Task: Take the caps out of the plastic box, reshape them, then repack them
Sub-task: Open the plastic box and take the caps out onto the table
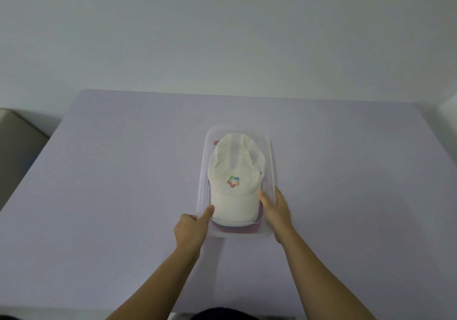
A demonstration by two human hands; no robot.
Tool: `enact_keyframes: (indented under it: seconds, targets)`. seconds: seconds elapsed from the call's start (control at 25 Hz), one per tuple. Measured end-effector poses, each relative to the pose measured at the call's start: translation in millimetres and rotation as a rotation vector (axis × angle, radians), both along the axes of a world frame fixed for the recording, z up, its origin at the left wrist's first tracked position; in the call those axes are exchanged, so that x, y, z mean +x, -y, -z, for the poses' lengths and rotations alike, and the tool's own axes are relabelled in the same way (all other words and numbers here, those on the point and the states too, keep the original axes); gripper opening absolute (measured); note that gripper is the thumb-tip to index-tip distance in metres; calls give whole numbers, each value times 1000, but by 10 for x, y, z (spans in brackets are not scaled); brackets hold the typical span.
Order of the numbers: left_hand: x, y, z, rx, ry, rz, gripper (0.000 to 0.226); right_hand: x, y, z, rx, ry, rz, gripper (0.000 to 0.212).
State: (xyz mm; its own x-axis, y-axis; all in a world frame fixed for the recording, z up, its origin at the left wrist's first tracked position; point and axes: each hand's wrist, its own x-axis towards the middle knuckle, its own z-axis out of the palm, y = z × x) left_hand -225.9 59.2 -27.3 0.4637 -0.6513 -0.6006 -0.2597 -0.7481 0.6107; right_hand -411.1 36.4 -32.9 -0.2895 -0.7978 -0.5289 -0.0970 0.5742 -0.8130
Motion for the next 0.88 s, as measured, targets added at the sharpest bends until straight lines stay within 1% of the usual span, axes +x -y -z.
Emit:
enact_keyframes:
  seconds: [0.16, 0.28, 0.4, 0.56, 0.64, 0.68, 0.72, 0.8, 0.84, 0.88]
  targets:
    - [-17, -25, -30, -15, 1, -20, 56, 41, -4, 41, 13, -44, 15, 65]
    - [-41, -33, -55, -34, 3, -34, 54, 63, -9, 34, -2, -54, 30, 63]
    - [-34, -19, -87, -52, 33, -5, 47, 69, 4, 0, 1, -54, 24, 60]
    - [-37, -29, -110, -54, 4, -7, 42, 9, -18, -10, -14, 14, -4, 58]
    - [-72, -53, -133, -93, -14, -70, 42, -61, 7, 16, 10, 58, -35, 59]
    - [-102, -75, -179, -129, -79, -129, 40, -91, 14, 34, 21, 96, -59, 61]
    - [-139, -91, -242, -176, -205, -200, 36, -115, 21, 33, 46, 165, -65, 66]
    - [-208, -116, -385, -273, -533, -315, 33, -175, 43, 111, 84, 328, -39, 78]
    - [-212, -123, -424, -320, -637, -337, 36, -193, 41, 107, 82, 376, -9, 80]
    - [-186, -109, -442, -363, -688, -348, 37, -214, 44, 109, 68, 397, 15, 79]
